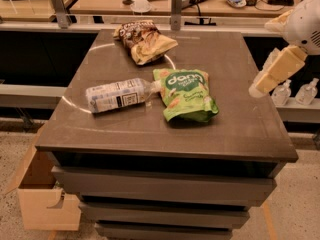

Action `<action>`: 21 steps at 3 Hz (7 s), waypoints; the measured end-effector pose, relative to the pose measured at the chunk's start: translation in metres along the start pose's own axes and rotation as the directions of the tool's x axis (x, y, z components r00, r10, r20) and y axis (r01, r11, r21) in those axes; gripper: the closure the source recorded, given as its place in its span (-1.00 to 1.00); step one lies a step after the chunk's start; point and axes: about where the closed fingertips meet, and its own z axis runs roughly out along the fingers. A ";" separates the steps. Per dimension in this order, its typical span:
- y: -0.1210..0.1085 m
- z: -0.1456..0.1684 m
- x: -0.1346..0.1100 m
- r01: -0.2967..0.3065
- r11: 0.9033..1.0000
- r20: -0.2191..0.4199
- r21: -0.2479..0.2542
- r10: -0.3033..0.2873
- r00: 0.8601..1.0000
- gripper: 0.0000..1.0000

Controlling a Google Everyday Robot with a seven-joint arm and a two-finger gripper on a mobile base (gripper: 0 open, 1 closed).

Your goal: Move brown chip bag near blue plastic bottle

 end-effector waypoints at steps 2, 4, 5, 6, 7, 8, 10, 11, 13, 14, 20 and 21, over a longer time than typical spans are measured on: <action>-0.050 0.066 -0.006 -0.120 0.989 0.119 0.084 0.109 0.987 -1.00; -0.051 0.077 -0.027 -0.110 0.988 0.186 0.107 0.088 0.978 -1.00; -0.077 0.110 -0.069 -0.129 0.983 0.358 0.128 0.076 0.931 -1.00; -0.094 0.133 -0.092 -0.160 0.979 0.438 0.124 0.090 0.895 -1.00; -0.107 0.165 -0.106 -0.220 0.971 0.481 0.098 0.148 0.864 -1.00; -0.123 0.208 -0.120 -0.284 0.958 0.484 0.034 0.233 0.844 -1.00; -0.140 0.253 -0.138 -0.332 0.942 0.485 -0.045 0.312 0.817 -1.00; -0.138 0.276 -0.166 -0.315 0.942 0.504 -0.114 0.328 0.799 -0.48; -0.127 0.287 -0.177 -0.312 0.936 0.478 -0.164 0.352 0.805 0.59; -0.106 0.263 -0.195 -0.182 0.966 0.445 -0.184 0.247 0.861 1.00; 0.022 0.198 -0.175 0.217 0.835 0.283 -0.506 -0.076 0.956 -0.61; 0.015 0.195 -0.178 0.208 0.851 0.298 -0.481 -0.065 0.952 -1.00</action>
Offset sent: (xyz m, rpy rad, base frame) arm 0.1197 0.0156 -0.0703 0.2114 -0.0854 -0.2383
